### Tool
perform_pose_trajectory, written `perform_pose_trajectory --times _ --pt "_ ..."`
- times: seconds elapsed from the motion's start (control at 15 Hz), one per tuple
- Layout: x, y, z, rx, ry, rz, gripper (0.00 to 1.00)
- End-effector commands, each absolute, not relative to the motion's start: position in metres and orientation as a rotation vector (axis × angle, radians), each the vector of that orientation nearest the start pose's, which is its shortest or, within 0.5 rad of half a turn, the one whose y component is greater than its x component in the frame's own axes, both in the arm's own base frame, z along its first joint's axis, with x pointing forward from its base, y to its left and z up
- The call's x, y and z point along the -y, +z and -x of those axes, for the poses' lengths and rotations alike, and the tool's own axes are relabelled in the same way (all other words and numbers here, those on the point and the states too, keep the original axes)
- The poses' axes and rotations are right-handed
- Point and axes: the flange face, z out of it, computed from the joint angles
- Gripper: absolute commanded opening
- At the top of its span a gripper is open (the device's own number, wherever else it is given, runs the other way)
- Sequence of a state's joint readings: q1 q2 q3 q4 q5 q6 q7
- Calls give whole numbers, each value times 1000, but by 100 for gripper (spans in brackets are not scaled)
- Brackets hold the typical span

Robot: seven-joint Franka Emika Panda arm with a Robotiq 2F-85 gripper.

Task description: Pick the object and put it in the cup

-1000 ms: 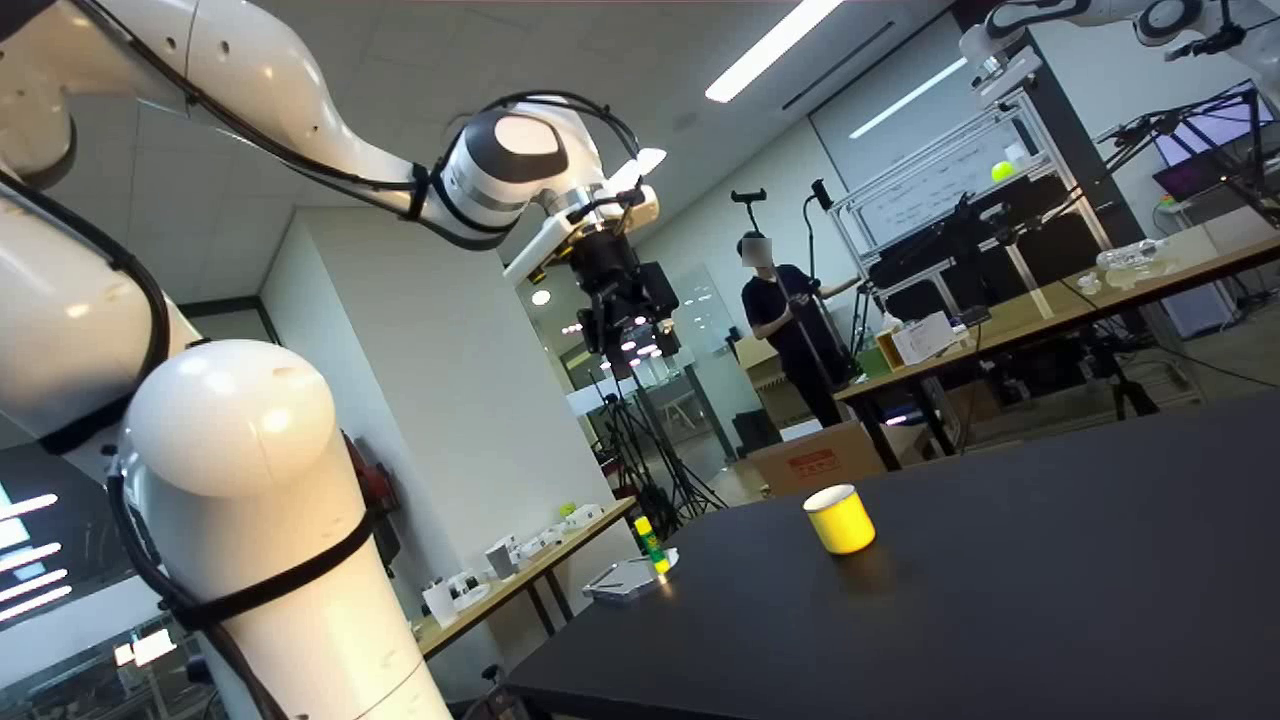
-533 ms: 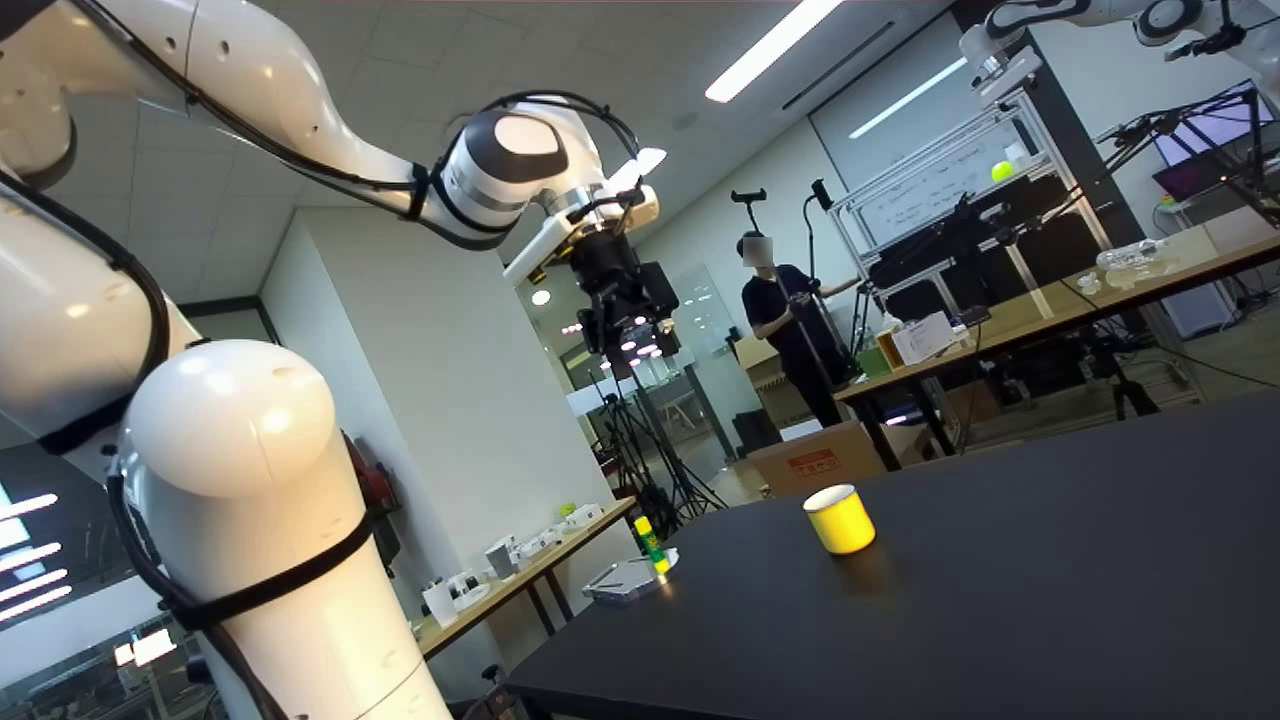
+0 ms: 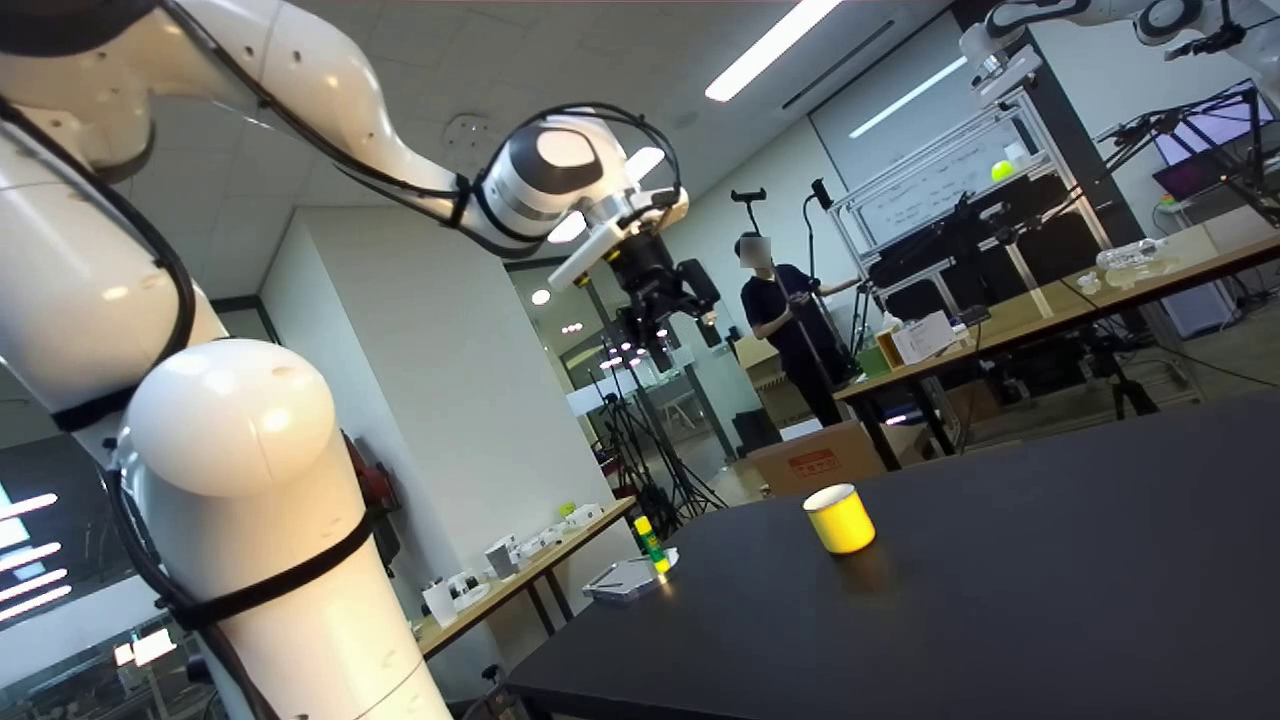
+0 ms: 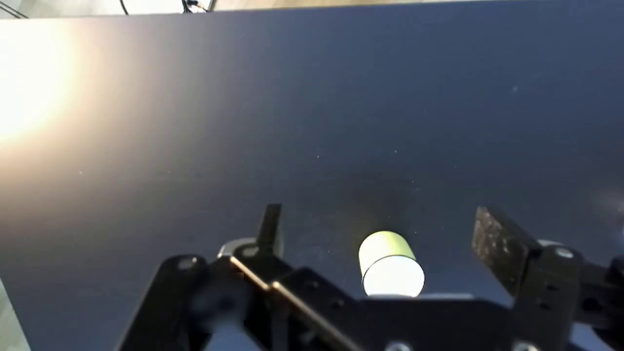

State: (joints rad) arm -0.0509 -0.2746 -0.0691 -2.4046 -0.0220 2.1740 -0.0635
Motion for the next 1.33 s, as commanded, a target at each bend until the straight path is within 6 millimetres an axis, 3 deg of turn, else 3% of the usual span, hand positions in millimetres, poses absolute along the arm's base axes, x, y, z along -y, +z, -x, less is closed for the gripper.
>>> perform_pose_trajectory --times 0.0,0.13,0.27,0.47,0.6,0.8,0.93,1.07,1.13,1.27 --pt "43 400 -531 -25 -91 3175 100" --pt "21 387 -565 31 -101 3181 100" --pt "-15 377 -595 120 -93 3162 100" --pt "-84 367 -629 295 -115 3129 100" --pt "-132 368 -641 424 -143 3089 100" --pt "-202 370 -642 632 -145 3010 100" --pt "-237 370 -633 829 -112 2940 100" --pt "-257 370 -621 1006 -47 2882 100" --pt "-250 364 -620 896 -91 2929 100" --pt "-258 363 -617 926 -82 2919 100"
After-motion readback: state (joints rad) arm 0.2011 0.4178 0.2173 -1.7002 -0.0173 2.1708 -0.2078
